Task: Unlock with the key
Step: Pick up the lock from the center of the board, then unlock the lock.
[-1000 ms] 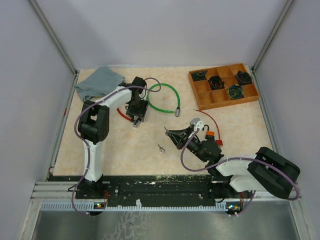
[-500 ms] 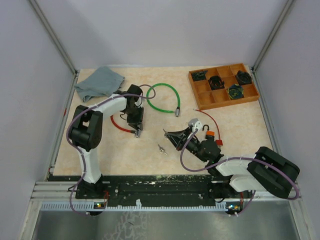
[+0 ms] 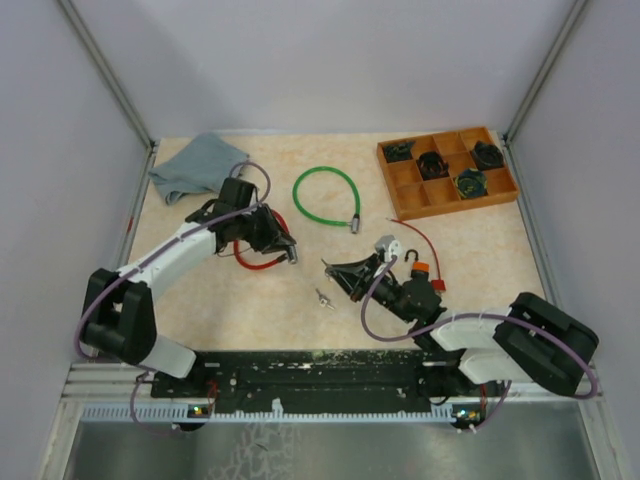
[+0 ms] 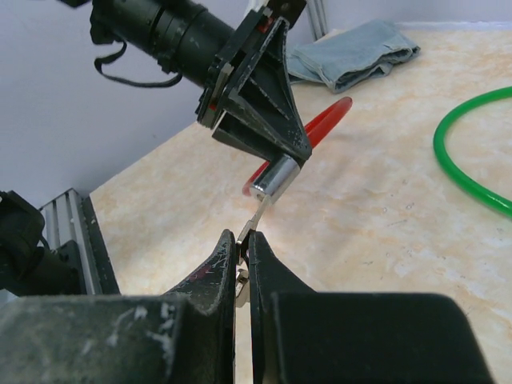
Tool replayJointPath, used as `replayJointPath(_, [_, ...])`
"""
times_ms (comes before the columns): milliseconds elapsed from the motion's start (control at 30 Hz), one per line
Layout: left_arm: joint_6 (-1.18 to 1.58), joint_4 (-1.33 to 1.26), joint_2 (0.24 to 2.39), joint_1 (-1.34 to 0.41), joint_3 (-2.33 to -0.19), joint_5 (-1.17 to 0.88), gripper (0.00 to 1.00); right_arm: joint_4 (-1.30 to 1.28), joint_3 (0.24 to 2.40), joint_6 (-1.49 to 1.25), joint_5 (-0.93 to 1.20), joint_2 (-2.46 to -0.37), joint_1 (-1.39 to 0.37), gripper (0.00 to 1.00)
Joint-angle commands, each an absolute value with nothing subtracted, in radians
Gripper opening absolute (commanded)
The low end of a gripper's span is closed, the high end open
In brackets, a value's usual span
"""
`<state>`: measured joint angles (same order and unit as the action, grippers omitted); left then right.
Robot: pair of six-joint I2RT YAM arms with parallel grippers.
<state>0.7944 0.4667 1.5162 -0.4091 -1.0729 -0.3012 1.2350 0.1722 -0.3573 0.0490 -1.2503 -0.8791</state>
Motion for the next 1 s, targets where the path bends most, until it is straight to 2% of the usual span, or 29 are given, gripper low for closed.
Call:
replayJointPath(0, [1.073, 0.226, 1.422, -0.406, -0.923, -0.397, 0.0, 1.355, 0.216, -0.398, 0.058, -1.271, -0.88, 0.0])
replayJointPath(267, [1.35, -0.056, 1.273, -0.409, -0.697, -0.399, 0.0, 1.47, 0.235, -0.413, 0.042, -1.372, -0.907, 0.0])
replayJointPath(500, [1.417, -0.069, 1.182, -0.409, -0.651, -0.354, 0.0, 1.571, 0.245, -0.447, 0.044, -1.458, -0.916, 0.0])
replayJointPath(967, [1.428, -0.111, 1.173, -0.41, -0.643, -0.399, 0.0, 1.661, 0.282, -0.478, 0.056, -1.567, -0.925, 0.0])
